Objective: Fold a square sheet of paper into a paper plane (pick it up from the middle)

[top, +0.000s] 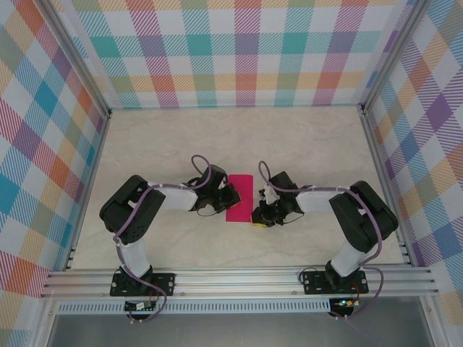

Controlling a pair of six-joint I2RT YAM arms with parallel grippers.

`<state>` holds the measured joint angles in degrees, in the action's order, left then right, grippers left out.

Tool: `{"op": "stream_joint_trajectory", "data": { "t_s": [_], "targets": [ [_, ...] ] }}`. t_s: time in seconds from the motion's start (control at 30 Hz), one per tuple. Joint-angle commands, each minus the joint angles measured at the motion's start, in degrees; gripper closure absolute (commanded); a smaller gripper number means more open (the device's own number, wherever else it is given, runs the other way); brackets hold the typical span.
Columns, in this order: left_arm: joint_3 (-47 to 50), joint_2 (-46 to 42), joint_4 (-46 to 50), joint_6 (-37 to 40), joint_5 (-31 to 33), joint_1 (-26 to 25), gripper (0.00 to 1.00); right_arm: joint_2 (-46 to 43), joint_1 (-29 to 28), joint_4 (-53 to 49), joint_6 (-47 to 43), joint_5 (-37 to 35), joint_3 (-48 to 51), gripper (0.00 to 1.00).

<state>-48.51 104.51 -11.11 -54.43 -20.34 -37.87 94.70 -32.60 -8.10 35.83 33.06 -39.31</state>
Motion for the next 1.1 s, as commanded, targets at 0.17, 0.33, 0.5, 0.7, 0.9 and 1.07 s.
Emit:
{"op": "stream_joint_trajectory", "data": {
  "t_s": [0.17, 0.33, 0.5, 0.7, 0.9, 1.07],
  "targets": [
    [1.47, 1.44, 3.39, 0.97, 2.32, -0.96, 1.00, -3.86, 0.26, -3.36, 1.37, 0.43, -4.96, 0.87],
    [1.38, 1.38, 3.30, 0.92, 2.17, -0.98, 1.00, 1.41, -0.10, -1.92, 2.13, 1.70, -8.89, 0.87],
    [1.31, 1.24, 3.20, 0.99, 2.06, -0.98, 1.00, 6.12, -0.18, -1.28, 2.22, 1.77, -10.21, 0.87],
    [1.23, 0.80, 3.03, 1.17, 1.98, -0.98, 1.00, 8.34, -0.18, -5.07, 0.47, -3.10, -8.36, 0.88],
    [0.47, -0.47, 1.76, 2.91, 0.05, -0.98, 1.00, 10.24, -0.12, -5.82, 0.10, -4.71, -6.89, 0.90],
    [-0.16, -4.25, 2.40, 3.89, -0.76, -1.30, 0.95, 10.13, -0.18, -6.09, 0.28, -5.50, -6.85, 0.91]
  ]
}}
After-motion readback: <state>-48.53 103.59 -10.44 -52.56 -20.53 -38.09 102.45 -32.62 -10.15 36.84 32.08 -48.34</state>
